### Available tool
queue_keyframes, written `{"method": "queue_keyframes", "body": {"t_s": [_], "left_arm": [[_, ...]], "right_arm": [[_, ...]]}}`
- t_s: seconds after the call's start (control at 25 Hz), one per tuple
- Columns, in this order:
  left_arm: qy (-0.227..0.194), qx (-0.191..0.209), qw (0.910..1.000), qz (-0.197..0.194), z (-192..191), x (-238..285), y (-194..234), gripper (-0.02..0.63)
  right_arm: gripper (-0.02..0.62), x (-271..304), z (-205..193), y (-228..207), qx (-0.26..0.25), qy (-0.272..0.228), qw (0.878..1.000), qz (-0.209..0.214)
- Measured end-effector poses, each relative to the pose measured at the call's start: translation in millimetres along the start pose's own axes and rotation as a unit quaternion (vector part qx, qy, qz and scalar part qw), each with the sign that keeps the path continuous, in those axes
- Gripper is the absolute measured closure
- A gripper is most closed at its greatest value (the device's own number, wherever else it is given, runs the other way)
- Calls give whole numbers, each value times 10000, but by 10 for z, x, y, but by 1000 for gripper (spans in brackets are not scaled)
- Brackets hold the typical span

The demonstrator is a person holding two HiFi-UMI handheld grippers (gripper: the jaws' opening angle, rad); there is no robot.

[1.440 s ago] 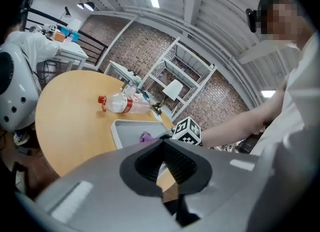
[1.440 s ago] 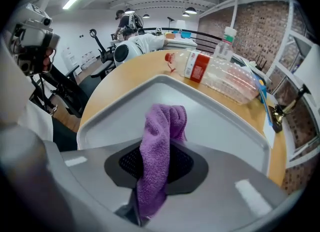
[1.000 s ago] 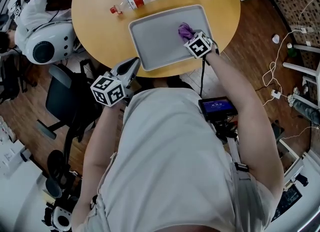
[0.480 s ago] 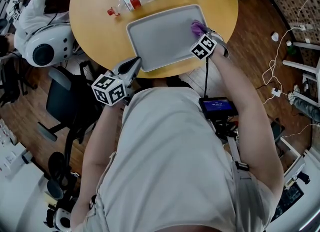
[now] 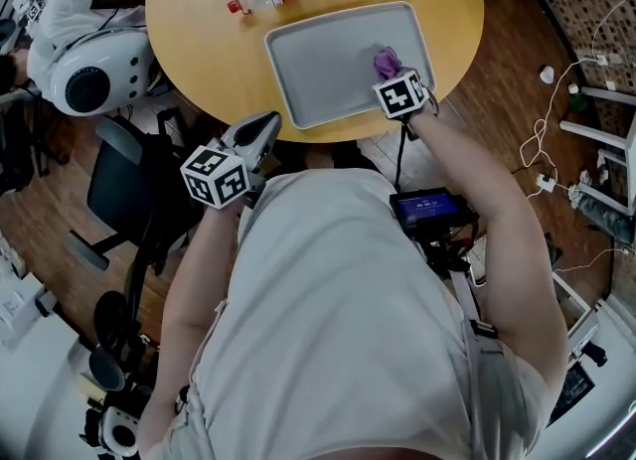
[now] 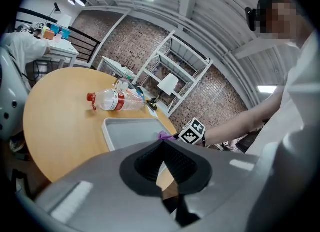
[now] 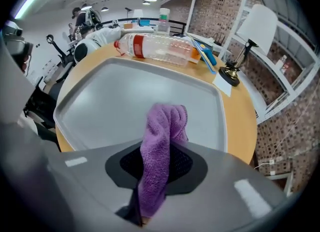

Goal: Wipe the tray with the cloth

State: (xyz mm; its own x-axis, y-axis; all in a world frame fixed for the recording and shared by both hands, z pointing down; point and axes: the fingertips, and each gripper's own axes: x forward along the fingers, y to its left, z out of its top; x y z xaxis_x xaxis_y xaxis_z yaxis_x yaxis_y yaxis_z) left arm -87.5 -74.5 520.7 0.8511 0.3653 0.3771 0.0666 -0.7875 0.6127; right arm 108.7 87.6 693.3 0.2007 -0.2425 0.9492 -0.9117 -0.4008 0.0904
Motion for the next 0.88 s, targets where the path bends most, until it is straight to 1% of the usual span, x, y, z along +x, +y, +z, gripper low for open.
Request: {"method": "queue_keyframes", "body": {"t_s": [0.16,0.28,0.36,0.44,0.6,0.72,0.76,0.88], "left_arm": [[-43,-18,10000,63,-40,-209,114,606],[-183,-12,9997,168,49,-327,302,606],[-260,12,9994,241,100,-360,335,606],[-278,25,9992,282,81,-375,303,606],[-311,7,9990,307,68,-412,264,606],[-357,-2,9988,338,96,-450,270,606],[-367,-6,9987,342,105,-458,268,606],[-394,-22,9986,345,130,-461,271,606]], "right_arm": [[523,45,92,468,-419,-5,9987,304],[522,127,358,845,-821,-131,9941,699],[522,106,489,1075,-1046,-192,9898,944],[521,56,525,1297,-1304,-228,9844,1159],[520,-3,593,1670,-1897,-314,9709,1425],[520,-75,629,2032,-2139,-380,9557,1987],[518,-94,620,2121,-2208,-370,9517,2099],[518,-94,573,2180,-2433,-319,9469,2076]]}}
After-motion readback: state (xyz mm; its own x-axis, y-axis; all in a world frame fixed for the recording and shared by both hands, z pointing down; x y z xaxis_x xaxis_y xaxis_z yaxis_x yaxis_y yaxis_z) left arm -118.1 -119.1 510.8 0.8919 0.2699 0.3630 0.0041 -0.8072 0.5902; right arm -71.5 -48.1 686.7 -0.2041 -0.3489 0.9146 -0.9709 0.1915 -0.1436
